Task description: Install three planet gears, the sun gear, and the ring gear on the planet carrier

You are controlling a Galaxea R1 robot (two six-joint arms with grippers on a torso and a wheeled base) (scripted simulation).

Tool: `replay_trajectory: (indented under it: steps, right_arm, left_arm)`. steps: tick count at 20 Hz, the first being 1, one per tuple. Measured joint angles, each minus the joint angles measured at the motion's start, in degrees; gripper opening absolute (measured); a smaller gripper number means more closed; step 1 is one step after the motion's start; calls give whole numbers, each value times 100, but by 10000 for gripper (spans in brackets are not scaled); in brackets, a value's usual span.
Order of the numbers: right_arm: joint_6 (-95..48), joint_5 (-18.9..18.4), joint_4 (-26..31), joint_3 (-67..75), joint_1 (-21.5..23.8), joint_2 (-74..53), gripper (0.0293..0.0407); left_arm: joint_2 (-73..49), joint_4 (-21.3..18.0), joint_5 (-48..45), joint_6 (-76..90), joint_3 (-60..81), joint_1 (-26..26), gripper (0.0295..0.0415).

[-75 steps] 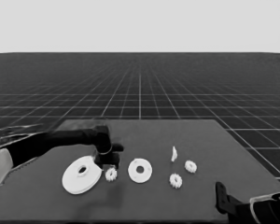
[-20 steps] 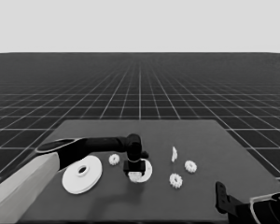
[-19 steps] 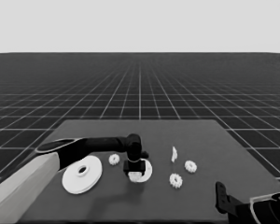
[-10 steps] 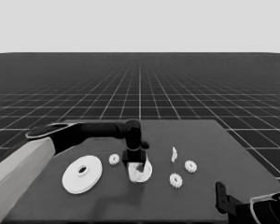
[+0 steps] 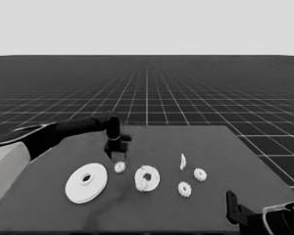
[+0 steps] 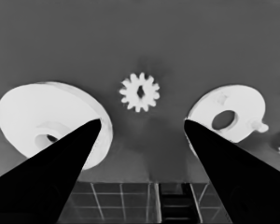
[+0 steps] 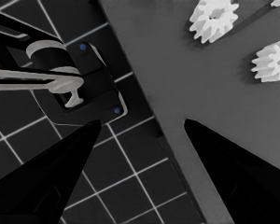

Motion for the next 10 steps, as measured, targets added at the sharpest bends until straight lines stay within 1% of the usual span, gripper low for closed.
replay_trajectory:
  steps: [4,5,6,8,10]
  right_arm:
    - [0,0,0,0,0,0,385]
    - [0,0,0,0,0,0,385]
    - [0,0,0,0,0,0,385]
    - [0,0,0,0,0,0,385]
    - [0,0,0,0,0,0,385]
  left_arm:
    - [9,-15,-13,129,-124,1,385]
    - [96,356,-247,253,-365,391,385]
    - [177,559,-405,357,-583,687,385]
    - [283,725,-572,489,-860,931,385]
    - [325,777,-635,540,-968,1004,385]
